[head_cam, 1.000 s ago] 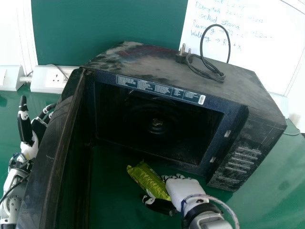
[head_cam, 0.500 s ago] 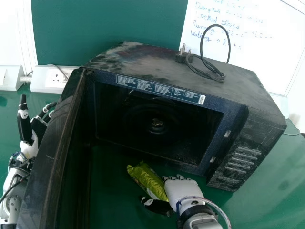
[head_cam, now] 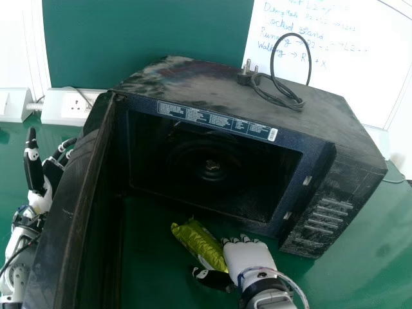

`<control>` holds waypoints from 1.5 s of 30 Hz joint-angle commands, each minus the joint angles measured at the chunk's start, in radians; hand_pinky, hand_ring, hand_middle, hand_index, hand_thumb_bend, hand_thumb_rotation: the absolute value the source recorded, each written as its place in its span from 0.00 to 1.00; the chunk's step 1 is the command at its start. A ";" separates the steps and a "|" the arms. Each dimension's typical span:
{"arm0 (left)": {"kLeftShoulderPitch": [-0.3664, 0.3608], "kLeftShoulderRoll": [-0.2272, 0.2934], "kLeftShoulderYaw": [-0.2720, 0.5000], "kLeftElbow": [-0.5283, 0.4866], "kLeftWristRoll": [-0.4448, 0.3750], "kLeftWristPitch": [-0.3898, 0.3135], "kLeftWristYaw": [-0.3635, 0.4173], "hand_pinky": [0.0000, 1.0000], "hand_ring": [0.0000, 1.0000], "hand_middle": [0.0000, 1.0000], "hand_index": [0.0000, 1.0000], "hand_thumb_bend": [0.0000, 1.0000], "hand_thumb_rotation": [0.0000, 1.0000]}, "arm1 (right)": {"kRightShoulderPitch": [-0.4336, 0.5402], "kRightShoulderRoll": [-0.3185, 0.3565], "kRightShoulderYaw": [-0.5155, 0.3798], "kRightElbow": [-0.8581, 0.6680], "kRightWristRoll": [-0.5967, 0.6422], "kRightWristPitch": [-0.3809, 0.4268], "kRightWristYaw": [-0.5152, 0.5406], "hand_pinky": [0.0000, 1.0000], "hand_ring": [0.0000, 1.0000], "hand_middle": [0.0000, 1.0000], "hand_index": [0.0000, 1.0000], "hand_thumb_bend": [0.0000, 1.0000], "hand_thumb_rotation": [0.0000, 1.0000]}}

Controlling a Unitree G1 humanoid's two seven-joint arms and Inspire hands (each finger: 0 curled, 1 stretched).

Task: Put biscuit inside oven

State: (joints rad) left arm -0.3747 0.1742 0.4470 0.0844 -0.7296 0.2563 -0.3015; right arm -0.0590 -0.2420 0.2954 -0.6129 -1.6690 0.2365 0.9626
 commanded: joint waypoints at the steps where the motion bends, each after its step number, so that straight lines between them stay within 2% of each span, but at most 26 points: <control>1: 0.007 -0.002 0.002 -0.007 -0.010 0.006 0.005 0.22 0.32 0.41 0.49 0.52 0.08 | 0.015 0.010 -0.009 0.007 -0.014 -0.009 -0.027 0.90 0.92 0.95 0.95 0.95 0.38; 12: 0.010 -0.003 0.000 -0.018 -0.006 0.009 0.016 0.22 0.32 0.41 0.49 0.52 0.08 | 0.031 0.015 -0.007 0.058 -0.046 -0.030 -0.128 0.84 0.87 0.90 0.91 0.95 0.38; 18: 0.013 0.001 -0.001 -0.018 -0.004 0.006 0.009 0.23 0.32 0.41 0.49 0.52 0.08 | 0.037 0.013 -0.002 0.118 -0.046 -0.023 -0.252 0.76 0.79 0.82 0.85 0.86 0.37; 19: 0.012 0.003 0.000 -0.014 -0.007 0.008 0.005 0.23 0.32 0.41 0.49 0.52 0.08 | 0.037 0.017 -0.002 0.129 -0.048 -0.018 -0.270 0.74 0.76 0.80 0.82 0.85 0.36; 23: 0.009 0.004 0.003 -0.010 -0.011 0.010 0.000 0.23 0.32 0.41 0.49 0.52 0.08 | 0.039 0.028 -0.003 0.164 -0.030 -0.005 -0.332 0.64 0.62 0.65 0.68 0.75 0.17; 24: 0.009 0.004 0.003 -0.008 -0.011 0.009 -0.001 0.23 0.32 0.41 0.49 0.52 0.08 | 0.038 0.027 -0.004 0.170 -0.026 -0.005 -0.340 0.61 0.59 0.62 0.57 0.62 0.15; 25: 0.009 0.003 0.003 -0.009 -0.012 0.009 0.000 0.23 0.32 0.41 0.49 0.52 0.08 | 0.037 0.026 -0.005 0.174 -0.019 -0.006 -0.344 0.59 0.57 0.60 0.53 0.57 0.14; 27: 0.010 0.003 0.004 -0.010 -0.013 0.009 -0.002 0.23 0.32 0.41 0.49 0.52 0.08 | 0.037 0.026 -0.005 0.179 -0.005 -0.005 -0.355 0.57 0.55 0.57 0.50 0.53 0.14; 29: 0.011 0.003 0.005 -0.011 -0.013 0.010 -0.002 0.23 0.32 0.41 0.49 0.52 0.08 | 0.037 0.030 -0.005 0.184 0.005 0.000 -0.364 0.53 0.51 0.48 0.53 0.53 0.04; 31: 0.012 0.003 0.004 -0.013 -0.010 0.008 -0.001 0.23 0.32 0.41 0.49 0.52 0.08 | 0.038 0.041 -0.009 0.189 0.024 0.010 -0.379 0.51 0.47 0.45 0.53 0.53 0.01; 33: 0.013 0.001 0.004 -0.015 -0.010 0.008 0.000 0.23 0.32 0.41 0.49 0.52 0.08 | 0.037 0.051 -0.012 0.192 0.043 0.018 -0.388 0.49 0.44 0.44 0.51 0.53 0.00; 35: 0.013 0.000 0.004 -0.017 -0.012 0.011 0.003 0.23 0.32 0.41 0.49 0.52 0.08 | 0.033 0.051 -0.012 0.194 0.048 0.022 -0.387 0.54 0.48 0.48 0.49 0.53 0.00; 39: 0.012 -0.003 0.004 -0.020 -0.010 0.012 0.010 0.23 0.32 0.41 0.49 0.52 0.08 | 0.024 0.044 -0.013 0.195 0.057 0.023 -0.378 0.54 0.46 0.48 0.49 0.53 0.00; 45: 0.014 0.004 0.003 -0.020 -0.009 0.012 0.002 0.23 0.32 0.41 0.49 0.52 0.08 | 0.024 0.035 -0.021 0.184 0.086 0.019 -0.376 0.58 0.49 0.49 0.48 0.53 0.00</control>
State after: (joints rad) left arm -0.3731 0.1706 0.4469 0.0723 -0.7295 0.2649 -0.2900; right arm -0.0518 -0.2062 0.2755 -0.4476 -1.6127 0.2579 0.5669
